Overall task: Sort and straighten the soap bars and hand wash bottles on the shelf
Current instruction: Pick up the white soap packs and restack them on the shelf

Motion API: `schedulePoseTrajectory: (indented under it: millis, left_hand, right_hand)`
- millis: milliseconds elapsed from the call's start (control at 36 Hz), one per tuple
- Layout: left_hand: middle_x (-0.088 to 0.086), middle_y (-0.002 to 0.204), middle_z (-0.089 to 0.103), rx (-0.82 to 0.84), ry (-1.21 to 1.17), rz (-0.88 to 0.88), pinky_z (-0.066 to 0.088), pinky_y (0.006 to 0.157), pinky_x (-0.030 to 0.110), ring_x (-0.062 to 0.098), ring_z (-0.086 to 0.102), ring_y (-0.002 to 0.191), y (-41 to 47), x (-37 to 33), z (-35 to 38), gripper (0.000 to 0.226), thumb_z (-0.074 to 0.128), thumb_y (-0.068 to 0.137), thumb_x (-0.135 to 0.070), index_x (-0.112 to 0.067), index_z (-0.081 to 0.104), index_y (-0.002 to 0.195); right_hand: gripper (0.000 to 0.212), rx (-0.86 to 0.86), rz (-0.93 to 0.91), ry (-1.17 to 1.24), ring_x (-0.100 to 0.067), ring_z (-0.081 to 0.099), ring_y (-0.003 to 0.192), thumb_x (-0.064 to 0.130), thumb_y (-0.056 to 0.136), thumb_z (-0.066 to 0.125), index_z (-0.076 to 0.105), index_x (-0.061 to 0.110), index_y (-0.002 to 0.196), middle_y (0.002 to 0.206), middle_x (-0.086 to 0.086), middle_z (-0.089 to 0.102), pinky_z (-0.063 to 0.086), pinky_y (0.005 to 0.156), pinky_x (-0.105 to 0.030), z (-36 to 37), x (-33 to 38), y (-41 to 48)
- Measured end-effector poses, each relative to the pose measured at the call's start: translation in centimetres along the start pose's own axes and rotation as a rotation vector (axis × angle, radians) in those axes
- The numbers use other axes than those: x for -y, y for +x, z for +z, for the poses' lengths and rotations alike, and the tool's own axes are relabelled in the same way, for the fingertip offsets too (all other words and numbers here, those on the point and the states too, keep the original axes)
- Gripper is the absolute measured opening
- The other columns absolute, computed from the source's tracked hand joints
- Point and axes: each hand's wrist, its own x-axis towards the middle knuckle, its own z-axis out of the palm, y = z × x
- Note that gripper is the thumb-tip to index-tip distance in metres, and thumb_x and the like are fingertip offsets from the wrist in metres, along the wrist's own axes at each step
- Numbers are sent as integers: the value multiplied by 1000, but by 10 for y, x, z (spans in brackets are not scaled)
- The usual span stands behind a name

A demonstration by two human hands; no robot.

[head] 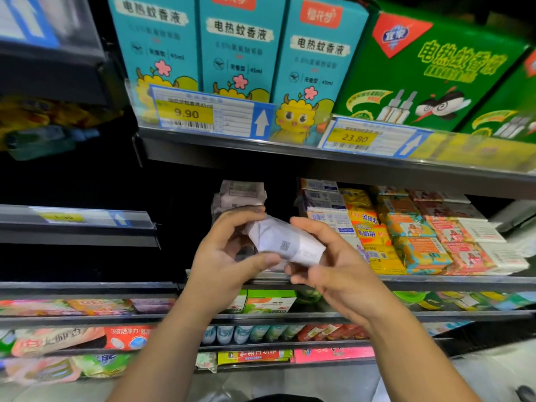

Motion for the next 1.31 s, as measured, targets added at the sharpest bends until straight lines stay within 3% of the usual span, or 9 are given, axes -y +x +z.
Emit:
schedulePoseTrajectory:
  millis: [278,472,556,639,778,889,972,1167,1306]
  left_hand:
    - [-12,90,73,-127,-68,-155,55,70,18,6,70,84,-5,-11,0,30,75,75,-18,-18,62,102]
    - [-7,126,64,172,-70,-285,54,87,21,8,63,115,-13,-9,-35,61,87,74,-16,-27,61,128]
    - [-16,151,37,313,178,-190,44,99,13,-3,39,138,-15,-11,-53,72,89,72,-13,-37,58,132]
    - [-18,149,40,265,380,-69,39,101,8,-6,37,137,-14,-14,-59,71,85,74,-6,-39,58,130]
    - [-19,128,60,96,410,-50,47,101,27,9,56,124,-14,-8,-68,51,82,69,-41,-47,65,117]
    - [-10,103,73,5,67,-248,56,83,27,9,69,97,-17,-18,-57,40,86,71,-33,-30,69,107]
    - [-11,98,75,-47,10,-259,55,76,23,7,70,92,-15,-20,-47,34,81,77,-29,-27,67,107]
    - [-1,140,53,139,-129,-207,53,93,27,17,56,128,-19,-12,-35,67,92,61,-37,-30,67,123]
    - [-17,138,50,188,228,-95,46,108,46,15,47,135,-14,-5,-33,54,79,74,-42,-50,60,124]
  right_hand:
    - [39,-204,-76,-246,-29,68,109,32,77,78,73,23,115,115,-8,73,54,97,-44,21,-14,10]
    - [16,-377,-59,-146,-23,65,78,34,87,65,68,34,103,105,-14,65,49,49,-31,42,-18,14]
    - [13,-376,-57,-90,-26,59,68,23,99,57,68,30,98,102,-18,66,40,41,-27,53,-25,14]
    - [10,-312,-24,-8,-29,57,57,24,96,61,70,29,96,92,-17,68,40,39,-24,61,-33,16]
    - [83,-46,22,114,-27,66,70,42,55,96,62,22,127,107,-15,69,53,57,-29,58,-35,12]
    - [49,-123,-25,-182,-31,66,103,36,67,84,71,32,113,116,-10,68,55,80,-37,57,-29,10]
    - [32,-197,-79,-202,-24,64,96,32,75,78,72,26,106,107,-16,67,52,84,-41,60,-27,10]
    - [18,-335,-77,-96,-20,67,81,18,98,60,66,32,108,106,-2,67,48,47,-31,53,-14,5]
    - [14,-246,-9,46,-18,58,67,28,96,58,67,19,102,99,-10,65,39,42,-24,38,-12,3]
